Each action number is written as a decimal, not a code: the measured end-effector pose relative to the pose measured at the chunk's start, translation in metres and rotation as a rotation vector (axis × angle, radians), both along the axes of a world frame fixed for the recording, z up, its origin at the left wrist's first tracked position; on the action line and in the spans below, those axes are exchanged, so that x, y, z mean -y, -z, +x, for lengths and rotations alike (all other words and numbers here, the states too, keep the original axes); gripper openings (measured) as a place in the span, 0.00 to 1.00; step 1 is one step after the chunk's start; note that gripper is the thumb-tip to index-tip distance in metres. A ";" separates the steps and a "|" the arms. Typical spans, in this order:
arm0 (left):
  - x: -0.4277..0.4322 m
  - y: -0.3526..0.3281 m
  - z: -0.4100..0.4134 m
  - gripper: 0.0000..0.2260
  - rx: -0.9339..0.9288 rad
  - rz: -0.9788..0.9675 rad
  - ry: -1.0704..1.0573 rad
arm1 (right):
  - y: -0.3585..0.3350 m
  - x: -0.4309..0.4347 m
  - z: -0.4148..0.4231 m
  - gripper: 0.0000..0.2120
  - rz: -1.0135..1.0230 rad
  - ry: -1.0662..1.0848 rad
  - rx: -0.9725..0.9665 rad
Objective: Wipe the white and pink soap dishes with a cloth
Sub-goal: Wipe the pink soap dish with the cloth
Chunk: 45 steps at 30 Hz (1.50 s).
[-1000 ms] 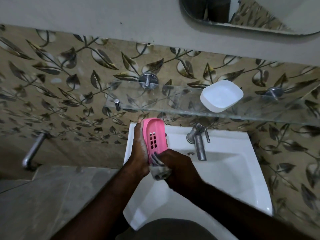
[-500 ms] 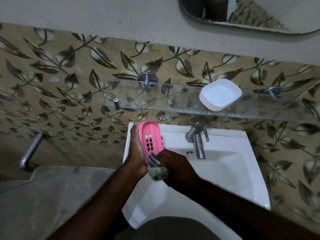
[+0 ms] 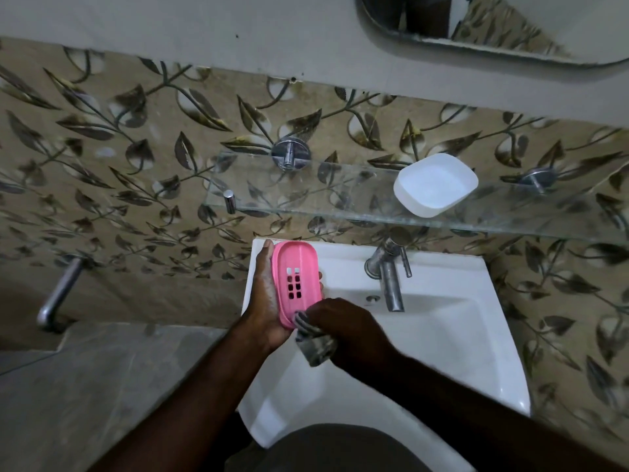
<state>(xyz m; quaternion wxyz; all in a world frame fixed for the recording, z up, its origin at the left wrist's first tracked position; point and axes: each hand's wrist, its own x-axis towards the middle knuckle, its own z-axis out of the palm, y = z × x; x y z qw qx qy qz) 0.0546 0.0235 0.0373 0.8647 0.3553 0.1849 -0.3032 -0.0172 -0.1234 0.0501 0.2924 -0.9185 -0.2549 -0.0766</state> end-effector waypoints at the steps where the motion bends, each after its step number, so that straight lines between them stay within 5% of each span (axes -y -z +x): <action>1: -0.001 0.003 -0.001 0.26 -0.015 -0.006 0.017 | 0.001 0.013 0.005 0.12 -0.094 -0.053 0.018; 3: 0.001 0.004 -0.005 0.33 -0.060 -0.050 0.037 | -0.007 0.025 0.012 0.11 -0.039 0.015 -0.236; 7: 0.005 0.006 -0.003 0.34 -0.067 -0.061 -0.011 | -0.015 0.016 0.016 0.10 0.614 0.276 -0.687; 11: 0.002 0.007 0.001 0.26 -0.056 -0.054 -0.046 | -0.011 0.016 0.014 0.11 0.383 0.403 -0.556; 16: -0.007 0.004 -0.011 0.37 -0.079 -0.241 0.037 | -0.014 0.025 0.005 0.05 0.891 0.526 -0.716; 20: -0.006 0.006 -0.015 0.38 -0.052 -0.318 0.088 | -0.020 0.038 0.005 0.12 1.292 0.651 -0.950; 24: -0.007 0.006 -0.017 0.37 0.010 -0.385 0.093 | -0.026 0.040 0.005 0.15 1.440 0.588 -1.039; 35: -0.010 0.015 -0.026 0.37 0.041 -0.305 0.136 | -0.053 0.031 -0.005 0.11 1.015 0.519 -0.675; 45: 0.008 -0.009 -0.035 0.32 0.083 -0.188 0.087 | -0.069 -0.015 0.013 0.06 -0.031 0.268 -0.059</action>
